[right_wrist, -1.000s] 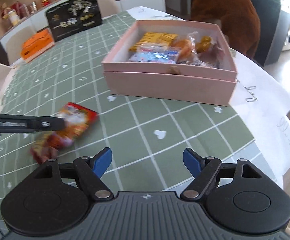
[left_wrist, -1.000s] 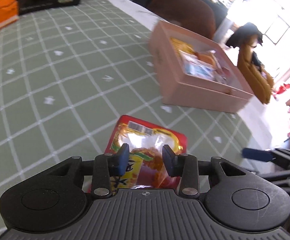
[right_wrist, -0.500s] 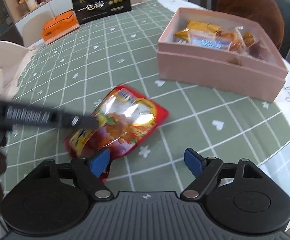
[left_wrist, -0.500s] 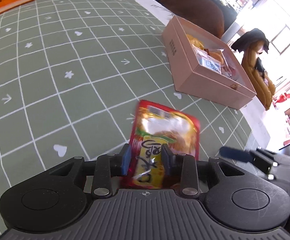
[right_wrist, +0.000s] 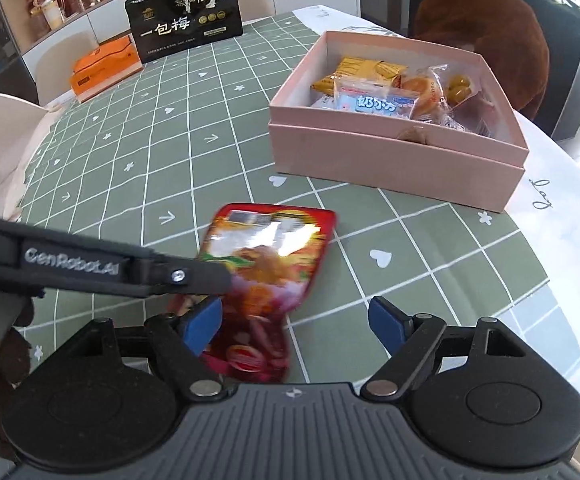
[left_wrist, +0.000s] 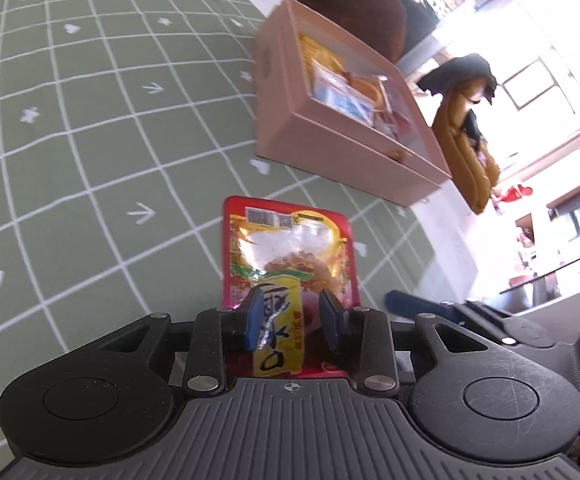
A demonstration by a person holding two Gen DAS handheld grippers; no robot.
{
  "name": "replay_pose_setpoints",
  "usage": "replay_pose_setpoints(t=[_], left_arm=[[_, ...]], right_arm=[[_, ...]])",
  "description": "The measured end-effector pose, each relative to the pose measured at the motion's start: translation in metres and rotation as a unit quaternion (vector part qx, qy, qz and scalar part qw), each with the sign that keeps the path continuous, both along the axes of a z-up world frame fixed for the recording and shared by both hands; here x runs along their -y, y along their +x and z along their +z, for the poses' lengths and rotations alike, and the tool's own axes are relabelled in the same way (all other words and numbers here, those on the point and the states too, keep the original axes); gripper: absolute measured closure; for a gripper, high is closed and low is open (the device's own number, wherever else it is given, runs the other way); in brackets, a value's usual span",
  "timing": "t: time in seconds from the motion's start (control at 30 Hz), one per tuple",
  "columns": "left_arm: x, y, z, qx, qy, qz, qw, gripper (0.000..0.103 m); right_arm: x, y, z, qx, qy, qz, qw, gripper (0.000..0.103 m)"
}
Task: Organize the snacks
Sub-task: 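Grasp a red-yellow snack bag with the left tool while the right tool grasps another, then drop the red-yellow bag into the pink box with the left tool while the right tool drops its bag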
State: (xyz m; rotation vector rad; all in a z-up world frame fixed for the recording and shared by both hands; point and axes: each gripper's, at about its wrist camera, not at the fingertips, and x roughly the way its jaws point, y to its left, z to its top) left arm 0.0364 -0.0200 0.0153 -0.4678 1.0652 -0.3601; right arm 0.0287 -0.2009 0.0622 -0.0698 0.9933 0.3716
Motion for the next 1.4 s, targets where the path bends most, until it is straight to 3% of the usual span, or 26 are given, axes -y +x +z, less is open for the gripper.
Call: replay_pose_setpoints(t=[0.13, 0.4, 0.57, 0.9, 1.23, 1.4], left_arm=[[-0.005, -0.008, 0.009, 0.026, 0.037, 0.029, 0.9986, 0.068], [-0.035, -0.012, -0.002, 0.006, 0.041, 0.093, 0.9948, 0.068], [-0.035, -0.008, -0.003, 0.005, 0.035, 0.083, 0.9959, 0.068], [-0.029, -0.007, -0.003, 0.009, 0.034, 0.078, 0.9963, 0.068], [-0.037, -0.011, -0.003, 0.011, 0.035, 0.093, 0.995, 0.068], [-0.039, -0.012, -0.003, 0.012, 0.032, 0.097, 0.9947, 0.068]], right_arm=[[-0.003, -0.001, -0.005, -0.016, 0.008, 0.005, 1.0, 0.022], [-0.043, 0.012, -0.017, -0.019, -0.033, 0.01, 0.999, 0.018], [-0.051, 0.011, -0.021, 0.002, -0.052, 0.024, 0.998, 0.016], [-0.002, 0.019, -0.019, -0.009, -0.042, -0.015, 0.999, 0.015], [-0.029, 0.023, -0.029, 0.027, -0.048, -0.01, 0.998, 0.001], [-0.031, 0.024, -0.031, 0.035, -0.046, -0.007, 0.998, 0.0]])
